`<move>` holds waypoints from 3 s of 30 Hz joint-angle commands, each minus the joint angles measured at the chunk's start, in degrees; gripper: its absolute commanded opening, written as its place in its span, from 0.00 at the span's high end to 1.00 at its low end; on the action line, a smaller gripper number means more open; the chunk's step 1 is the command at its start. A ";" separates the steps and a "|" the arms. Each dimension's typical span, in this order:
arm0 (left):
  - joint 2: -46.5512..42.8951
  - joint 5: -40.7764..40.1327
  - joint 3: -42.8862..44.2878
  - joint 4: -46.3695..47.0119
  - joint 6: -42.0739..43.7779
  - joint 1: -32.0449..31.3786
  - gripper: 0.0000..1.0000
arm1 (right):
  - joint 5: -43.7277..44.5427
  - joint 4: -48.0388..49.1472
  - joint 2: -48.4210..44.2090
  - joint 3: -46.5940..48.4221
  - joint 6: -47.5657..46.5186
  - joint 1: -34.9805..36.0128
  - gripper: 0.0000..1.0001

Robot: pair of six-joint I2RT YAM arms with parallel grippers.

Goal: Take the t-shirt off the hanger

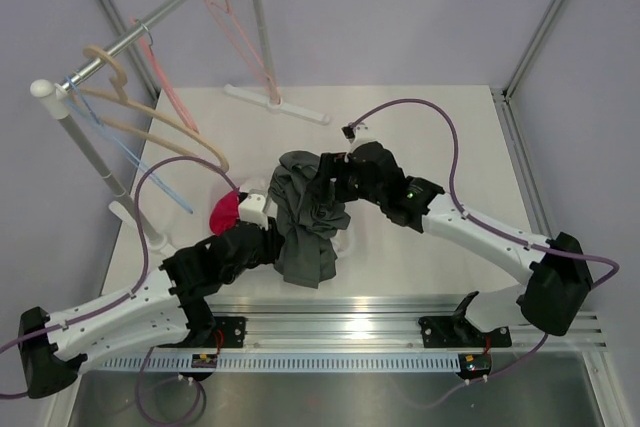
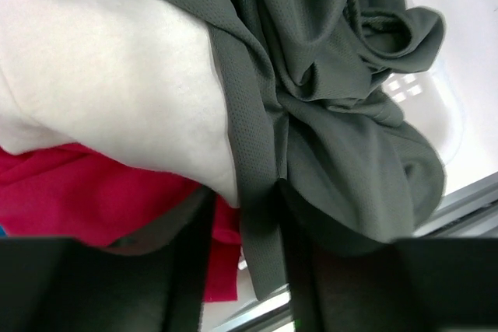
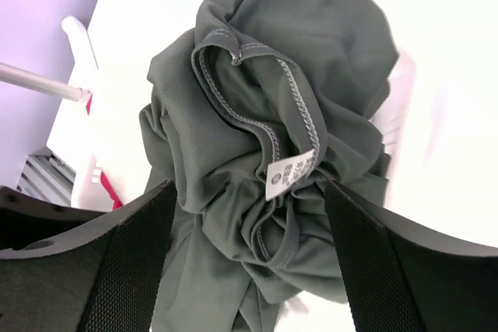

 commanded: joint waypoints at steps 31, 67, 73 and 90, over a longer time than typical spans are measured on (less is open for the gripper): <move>15.79 -19.66 5.75 25.27 12.07 11.07 1.00 | -10.26 19.22 -4.77 -15.59 -2.64 0.55 0.63; 4.19 -2.40 5.03 0.75 -0.94 9.92 1.00 | -0.51 13.78 5.34 -4.16 0.09 2.75 0.95; 6.62 -14.97 10.07 2.69 4.25 9.83 1.00 | 0.29 13.51 6.03 -4.25 -0.97 2.75 0.95; 17.02 -22.30 -2.34 12.45 -6.56 10.10 0.61 | 1.69 17.39 16.15 -3.55 0.61 2.75 0.99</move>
